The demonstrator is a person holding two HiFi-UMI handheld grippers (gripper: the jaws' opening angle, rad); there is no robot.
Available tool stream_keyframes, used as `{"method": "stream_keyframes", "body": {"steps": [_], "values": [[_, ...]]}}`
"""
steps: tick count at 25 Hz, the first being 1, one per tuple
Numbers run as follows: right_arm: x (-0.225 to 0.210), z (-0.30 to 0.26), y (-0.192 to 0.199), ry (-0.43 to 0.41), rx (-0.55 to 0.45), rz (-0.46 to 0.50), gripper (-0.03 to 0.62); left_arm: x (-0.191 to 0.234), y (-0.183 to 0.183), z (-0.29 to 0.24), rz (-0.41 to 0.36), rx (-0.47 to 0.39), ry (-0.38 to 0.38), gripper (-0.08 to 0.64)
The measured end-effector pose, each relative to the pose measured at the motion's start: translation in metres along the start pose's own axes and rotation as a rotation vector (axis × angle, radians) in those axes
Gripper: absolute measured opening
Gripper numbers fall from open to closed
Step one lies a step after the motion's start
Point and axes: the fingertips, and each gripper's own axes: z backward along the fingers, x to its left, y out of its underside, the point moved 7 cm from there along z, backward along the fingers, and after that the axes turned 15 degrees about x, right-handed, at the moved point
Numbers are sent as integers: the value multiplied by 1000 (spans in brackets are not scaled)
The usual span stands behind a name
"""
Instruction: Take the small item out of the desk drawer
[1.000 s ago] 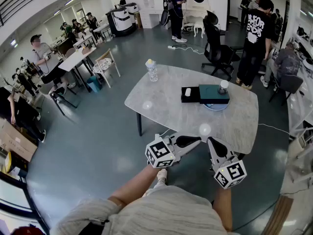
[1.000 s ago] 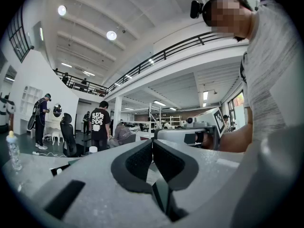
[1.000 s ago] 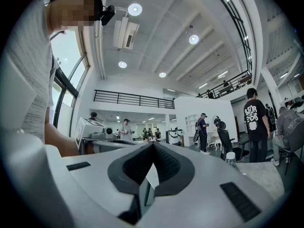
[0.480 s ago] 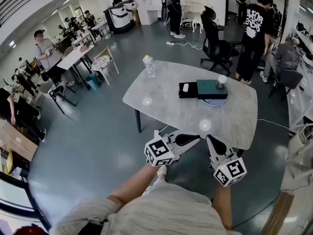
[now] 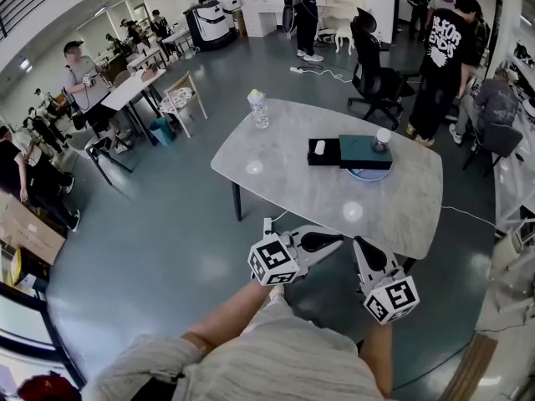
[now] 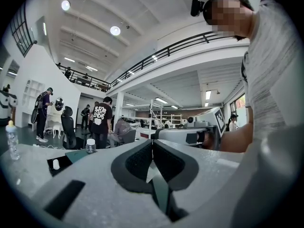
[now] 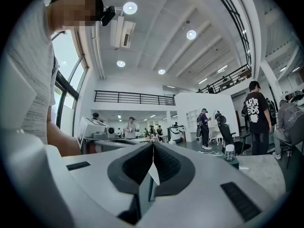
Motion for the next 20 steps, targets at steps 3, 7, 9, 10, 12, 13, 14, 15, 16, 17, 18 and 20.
{"method": "stream_keyframes", "body": {"steps": [3,7,9,10,12,13,14,15,16,17,18,20], "values": [[-8,-4,1,-4,8,-6,9,6,2,-5,16,3,2,15],[-21,-14,0,-1,10,-20,9,20,1,-14,17,12,16,16],[-29,-23,-1,-2,16,-18,9,33,1,-17,18,7,16,15],[-32,-28,-1,-3,20,-16,9,40,2,-19,20,5,17,15],[-41,-39,-1,-4,28,-16,9,56,3,-24,26,2,17,15],[-46,-44,-2,-4,32,-17,9,65,3,-27,29,1,19,15],[-54,-51,-2,-2,36,-19,9,75,2,-31,30,0,21,15],[-62,-57,-3,-1,41,-22,9,85,1,-35,32,0,23,15],[-71,-65,-4,1,45,-26,9,96,0,-40,33,1,26,15],[-80,-74,-6,0,48,-29,9,108,-1,-43,35,2,28,15],[-88,-84,-9,-4,51,-30,9,121,-2,-46,38,3,28,15],[-102,-107,-14,-16,61,-29,9,149,-3,-47,46,1,24,15]]}}
